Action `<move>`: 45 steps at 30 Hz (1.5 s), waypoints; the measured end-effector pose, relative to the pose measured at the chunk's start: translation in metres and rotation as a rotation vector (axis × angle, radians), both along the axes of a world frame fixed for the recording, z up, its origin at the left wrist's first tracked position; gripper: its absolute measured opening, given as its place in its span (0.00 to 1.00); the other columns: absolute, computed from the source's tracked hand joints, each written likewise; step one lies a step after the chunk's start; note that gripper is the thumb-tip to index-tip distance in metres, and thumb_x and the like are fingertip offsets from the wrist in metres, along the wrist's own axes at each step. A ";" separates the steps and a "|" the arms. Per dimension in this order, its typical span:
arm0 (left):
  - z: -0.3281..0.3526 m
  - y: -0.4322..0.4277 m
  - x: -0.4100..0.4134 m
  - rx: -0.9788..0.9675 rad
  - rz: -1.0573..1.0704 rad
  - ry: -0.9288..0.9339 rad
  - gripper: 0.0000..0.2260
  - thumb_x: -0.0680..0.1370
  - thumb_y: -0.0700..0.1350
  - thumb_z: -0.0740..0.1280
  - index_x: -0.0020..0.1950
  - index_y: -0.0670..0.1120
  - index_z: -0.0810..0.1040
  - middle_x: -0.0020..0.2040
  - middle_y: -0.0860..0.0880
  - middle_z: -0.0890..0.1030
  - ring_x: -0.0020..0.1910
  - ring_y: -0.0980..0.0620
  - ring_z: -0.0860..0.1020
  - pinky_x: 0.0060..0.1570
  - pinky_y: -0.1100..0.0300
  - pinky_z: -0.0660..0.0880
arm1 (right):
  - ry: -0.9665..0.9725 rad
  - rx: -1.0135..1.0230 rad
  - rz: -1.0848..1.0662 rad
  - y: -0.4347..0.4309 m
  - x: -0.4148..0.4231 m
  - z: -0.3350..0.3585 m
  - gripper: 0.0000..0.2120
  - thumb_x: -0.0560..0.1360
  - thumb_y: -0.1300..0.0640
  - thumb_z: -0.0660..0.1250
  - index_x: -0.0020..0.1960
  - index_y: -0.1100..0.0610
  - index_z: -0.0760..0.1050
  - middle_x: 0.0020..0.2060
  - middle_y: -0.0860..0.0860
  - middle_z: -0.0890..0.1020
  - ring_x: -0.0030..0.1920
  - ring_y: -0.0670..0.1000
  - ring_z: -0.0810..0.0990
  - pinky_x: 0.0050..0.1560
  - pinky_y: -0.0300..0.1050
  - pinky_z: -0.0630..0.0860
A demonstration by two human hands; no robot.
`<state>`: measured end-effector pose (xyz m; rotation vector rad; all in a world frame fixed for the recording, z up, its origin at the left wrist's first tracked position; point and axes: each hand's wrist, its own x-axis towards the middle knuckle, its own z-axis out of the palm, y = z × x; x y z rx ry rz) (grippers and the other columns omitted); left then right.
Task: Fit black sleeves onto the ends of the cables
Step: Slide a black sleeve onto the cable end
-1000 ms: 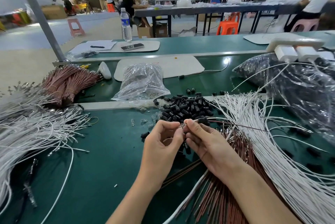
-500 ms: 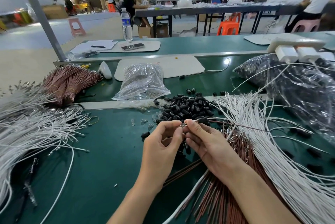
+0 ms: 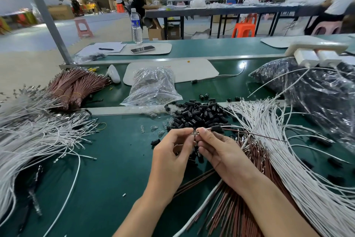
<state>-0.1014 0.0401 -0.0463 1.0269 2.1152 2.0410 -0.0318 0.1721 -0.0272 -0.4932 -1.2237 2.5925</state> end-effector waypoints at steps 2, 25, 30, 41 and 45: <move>0.000 -0.001 -0.001 -0.003 -0.011 0.002 0.09 0.81 0.45 0.69 0.57 0.59 0.80 0.49 0.57 0.85 0.51 0.53 0.85 0.51 0.60 0.81 | -0.005 -0.014 0.020 0.001 0.001 0.001 0.09 0.66 0.55 0.77 0.44 0.58 0.88 0.40 0.53 0.87 0.37 0.44 0.85 0.37 0.34 0.81; -0.001 -0.007 -0.005 -0.025 -0.016 0.066 0.07 0.81 0.47 0.69 0.57 0.57 0.81 0.48 0.58 0.85 0.49 0.55 0.85 0.49 0.65 0.79 | 0.037 0.065 0.000 -0.002 0.000 -0.004 0.10 0.66 0.53 0.77 0.44 0.58 0.88 0.40 0.53 0.87 0.38 0.44 0.85 0.39 0.34 0.80; 0.000 -0.008 -0.006 -0.017 -0.026 0.045 0.07 0.80 0.49 0.69 0.56 0.59 0.81 0.48 0.59 0.86 0.48 0.56 0.85 0.48 0.66 0.79 | 0.006 0.051 0.021 0.000 0.000 -0.005 0.09 0.69 0.54 0.76 0.44 0.58 0.88 0.40 0.53 0.87 0.38 0.44 0.85 0.39 0.34 0.80; 0.001 -0.009 -0.006 -0.041 -0.013 0.107 0.09 0.81 0.46 0.69 0.57 0.59 0.80 0.49 0.60 0.85 0.49 0.58 0.84 0.48 0.69 0.78 | 0.018 0.031 0.039 0.001 0.000 -0.009 0.11 0.67 0.52 0.78 0.45 0.58 0.88 0.41 0.53 0.87 0.39 0.44 0.85 0.40 0.34 0.80; 0.000 -0.009 -0.007 -0.047 -0.002 0.134 0.10 0.81 0.45 0.70 0.56 0.60 0.80 0.49 0.62 0.85 0.48 0.59 0.84 0.48 0.70 0.77 | 0.012 0.021 0.028 -0.001 -0.002 -0.008 0.10 0.66 0.53 0.78 0.44 0.58 0.88 0.40 0.53 0.87 0.38 0.44 0.85 0.39 0.34 0.80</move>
